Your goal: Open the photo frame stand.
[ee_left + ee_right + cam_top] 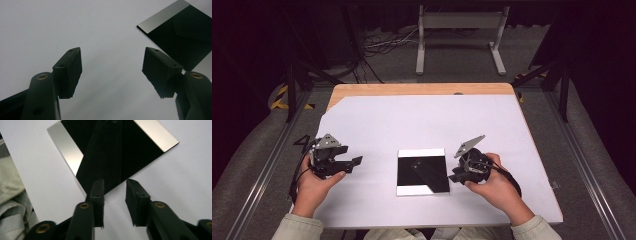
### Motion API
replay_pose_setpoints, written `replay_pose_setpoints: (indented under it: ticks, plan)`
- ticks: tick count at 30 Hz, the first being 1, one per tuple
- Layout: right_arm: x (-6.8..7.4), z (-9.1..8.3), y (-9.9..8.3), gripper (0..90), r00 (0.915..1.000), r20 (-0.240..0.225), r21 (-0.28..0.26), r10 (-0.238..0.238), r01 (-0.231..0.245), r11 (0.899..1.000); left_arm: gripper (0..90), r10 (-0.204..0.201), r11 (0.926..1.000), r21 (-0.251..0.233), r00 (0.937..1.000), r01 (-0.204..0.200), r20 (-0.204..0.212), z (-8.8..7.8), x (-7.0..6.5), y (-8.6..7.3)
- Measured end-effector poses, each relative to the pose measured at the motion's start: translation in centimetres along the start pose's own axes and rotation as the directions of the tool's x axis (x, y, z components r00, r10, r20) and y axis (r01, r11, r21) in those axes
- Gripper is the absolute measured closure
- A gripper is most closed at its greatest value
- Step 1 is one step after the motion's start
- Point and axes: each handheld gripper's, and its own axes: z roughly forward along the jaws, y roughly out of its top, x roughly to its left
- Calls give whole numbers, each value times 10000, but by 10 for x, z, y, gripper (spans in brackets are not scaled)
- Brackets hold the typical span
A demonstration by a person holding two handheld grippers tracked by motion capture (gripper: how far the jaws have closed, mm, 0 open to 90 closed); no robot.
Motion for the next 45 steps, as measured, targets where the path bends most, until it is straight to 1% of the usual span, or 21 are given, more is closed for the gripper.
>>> replay_pose_setpoints:
  ticks: [4, 5, 6, 7, 9, 10, 11, 14, 17, 18, 21, 22, 28, 30, 34, 38, 41, 45]
  plan:
    - [4, 7, -3, 662, 9998, -58, 430, -182, 184, 9989, 326, 125, 9999, -1, 9999, -125, -4, 1, 0, 0]
    - [4, 7, -3, 662, 9998, -58, 430, -182, 184, 9989, 326, 125, 9999, -1, 9999, -125, -4, 1, 0, 0]
    - [7, 10, -4, 661, 9996, -138, 638, -249, 257, 9976, 326, 125, 9999, -7, 9999, -125, -3, 1, 0, 0]
    - [7, 10, -4, 661, 9996, -138, 638, -249, 257, 9976, 326, 125, 9999, -7, 9999, -125, -3, 1, 0, 0]
    - [11, 15, -6, 660, 9990, -204, 818, -398, 414, 9958, 326, -3, 10000, -9, 10000, 3, 7, 0, 0, 0]
    - [11, 15, -6, 660, 9990, -204, 818, -398, 414, 9958, 326, -3, 10000, -9, 10000, 3, 7, 0, 0, 0]
    - [15, 18, -7, 658, 9984, -246, 1002, -505, 527, 9936, 326, -9, 10000, 1, 10000, 9, 15, 0, 0, 0]
    - [18, 22, -8, 656, 9976, -323, 1177, -618, 652, 9909, 326, -4, 10000, -1, 10000, 4, 21, 0, 0, 0]
    - [20, 25, -9, 657, 9977, -319, 1307, -603, 640, 9893, 326, -5, 10000, -21, 10000, 5, 13, 0, -1, 0]
    - [20, 28, -9, 661, 9978, -246, 1507, -608, 639, 9865, 326, -7, 10000, -21, 10000, 7, 19, 0, -1, 0]
    - [20, 31, -10, 668, 9980, -233, 1657, -587, 618, 9842, 326, 2, 10000, -23, 10000, -2, 14, 0, -1, 0]
    - [20, 32, -10, 671, 9976, -213, 1727, -657, 684, 9826, 326, -1, 10000, -14, 10000, 1, 21, 0, -1, 0]
    - [21, 35, -10, 696, 9973, -182, 1873, -708, 729, 9796, 326, 107, 9999, 2, 9999, -107, 8, 1, 0, 0]
    - [22, 35, -10, 722, 9978, -105, 1965, -658, 666, 9782, 326, 119, 9999, 3, 9999, -119, 5, 0, 0, 0]
    - [24, 37, -10, 765, 9967, -25, 2119, -814, 800, 9740, 326, 28, 10000, -12, 10000, -28, 18, 0, 0, 0]
    - [24, 37, -10, 832, 9960, -18, 2035, -897, 882, 9751, 326, 34, 10000, -7, 10000, -34, 17, 1, 0, 0]
    - [26, 36, -9, 836, 9949, 72, 2026, -1007, 972, 9744, 326, 38, 10000, -4, 10000, -38, 12, 1, 0, 0]
    - [27, 31, -8, 841, 9948, 141, 1883, -1008, 963, 9774, 326, 87, 10000, 33, 10000, -87, -11, 1, 0, 0]
